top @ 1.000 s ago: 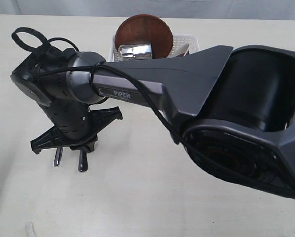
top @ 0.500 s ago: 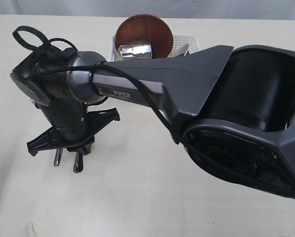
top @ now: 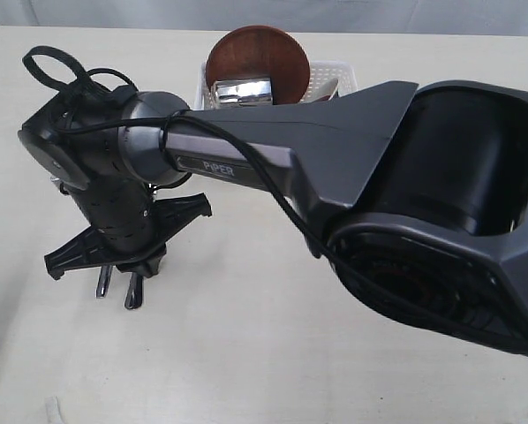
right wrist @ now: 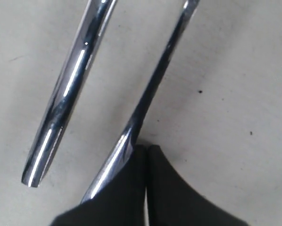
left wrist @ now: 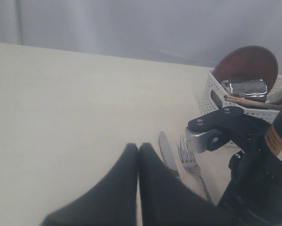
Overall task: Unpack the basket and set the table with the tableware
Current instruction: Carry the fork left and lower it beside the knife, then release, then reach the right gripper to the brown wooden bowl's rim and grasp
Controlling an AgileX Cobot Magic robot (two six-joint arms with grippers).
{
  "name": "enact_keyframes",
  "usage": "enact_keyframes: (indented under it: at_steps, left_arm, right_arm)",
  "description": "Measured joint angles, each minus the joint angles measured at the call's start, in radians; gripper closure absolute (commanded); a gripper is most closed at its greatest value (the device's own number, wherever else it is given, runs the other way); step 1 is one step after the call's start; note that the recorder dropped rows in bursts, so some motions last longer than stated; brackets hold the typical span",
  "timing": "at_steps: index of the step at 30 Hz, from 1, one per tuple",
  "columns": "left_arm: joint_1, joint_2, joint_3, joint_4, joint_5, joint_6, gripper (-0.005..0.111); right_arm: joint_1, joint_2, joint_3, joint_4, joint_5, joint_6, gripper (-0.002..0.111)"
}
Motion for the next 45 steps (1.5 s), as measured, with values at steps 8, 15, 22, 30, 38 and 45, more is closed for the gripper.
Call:
enact_keyframes:
  at_steps: [8, 15, 22, 30, 38, 45]
  left_arm:
    - [0.0, 0.0, 0.0, 0.0, 0.0, 0.0, 0.107]
    - [0.0, 0.0, 0.0, 0.0, 0.0, 0.0, 0.107]
    - [0.0, 0.0, 0.0, 0.0, 0.0, 0.0, 0.107]
    - [0.0, 0.0, 0.0, 0.0, 0.0, 0.0, 0.107]
    - [0.0, 0.0, 0.0, 0.0, 0.0, 0.0, 0.107]
    - [0.0, 0.0, 0.0, 0.0, 0.0, 0.0, 0.107]
  right_arm:
    - [0.0, -0.047, 0.0, -0.092, 0.007, -0.005, 0.109]
    - [-0.005, -0.274, 0.0, -0.227, 0.043, -0.135, 0.109]
    - [-0.219, -0.47, 0.0, -0.24, 0.045, -0.247, 0.109]
    - [-0.615, -0.527, 0.0, 0.004, 0.049, -0.687, 0.109]
    - [-0.935, -0.354, 0.0, 0.732, -0.013, -1.485, 0.105]
    - [-0.92, -0.223, 0.0, 0.854, -0.03, -1.721, 0.048]
